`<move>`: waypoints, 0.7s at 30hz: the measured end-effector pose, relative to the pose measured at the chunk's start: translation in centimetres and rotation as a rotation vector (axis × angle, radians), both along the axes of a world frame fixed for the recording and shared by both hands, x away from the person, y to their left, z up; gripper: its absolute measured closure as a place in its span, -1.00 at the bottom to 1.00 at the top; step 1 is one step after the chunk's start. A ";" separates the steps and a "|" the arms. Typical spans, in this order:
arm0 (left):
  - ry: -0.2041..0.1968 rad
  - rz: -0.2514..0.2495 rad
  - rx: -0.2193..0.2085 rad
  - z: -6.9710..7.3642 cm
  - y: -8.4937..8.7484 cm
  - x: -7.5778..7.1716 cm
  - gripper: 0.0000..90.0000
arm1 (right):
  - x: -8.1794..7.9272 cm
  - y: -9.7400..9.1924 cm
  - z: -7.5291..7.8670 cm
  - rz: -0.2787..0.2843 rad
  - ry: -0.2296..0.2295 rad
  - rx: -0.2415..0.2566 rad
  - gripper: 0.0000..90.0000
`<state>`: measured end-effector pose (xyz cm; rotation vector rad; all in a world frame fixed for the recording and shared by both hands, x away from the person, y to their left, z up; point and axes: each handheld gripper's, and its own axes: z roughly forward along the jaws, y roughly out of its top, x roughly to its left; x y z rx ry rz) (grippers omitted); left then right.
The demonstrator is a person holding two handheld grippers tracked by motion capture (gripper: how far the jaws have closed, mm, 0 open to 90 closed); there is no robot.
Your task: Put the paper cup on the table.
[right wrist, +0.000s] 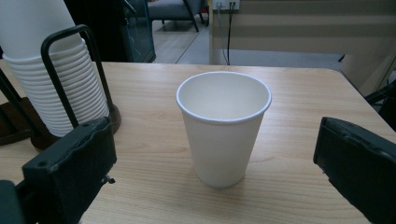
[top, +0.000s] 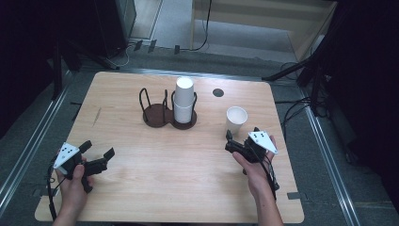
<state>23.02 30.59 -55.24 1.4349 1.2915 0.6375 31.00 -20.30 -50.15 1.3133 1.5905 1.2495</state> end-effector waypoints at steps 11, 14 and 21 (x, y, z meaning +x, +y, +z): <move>-0.001 0.000 0.002 0.0 0.0 0.0 -1.00 | -2.0 -2.0 0.5 -0.015 -0.023 0.012 -1.00; 0.000 0.001 0.001 0.0 0.0 0.0 -1.00 | -2.3 -2.4 0.5 -0.019 -0.025 0.014 -1.00; 0.000 0.002 -0.002 0.0 0.0 -0.1 -1.00 | -3.3 -4.2 0.0 -0.051 -0.025 0.008 -1.00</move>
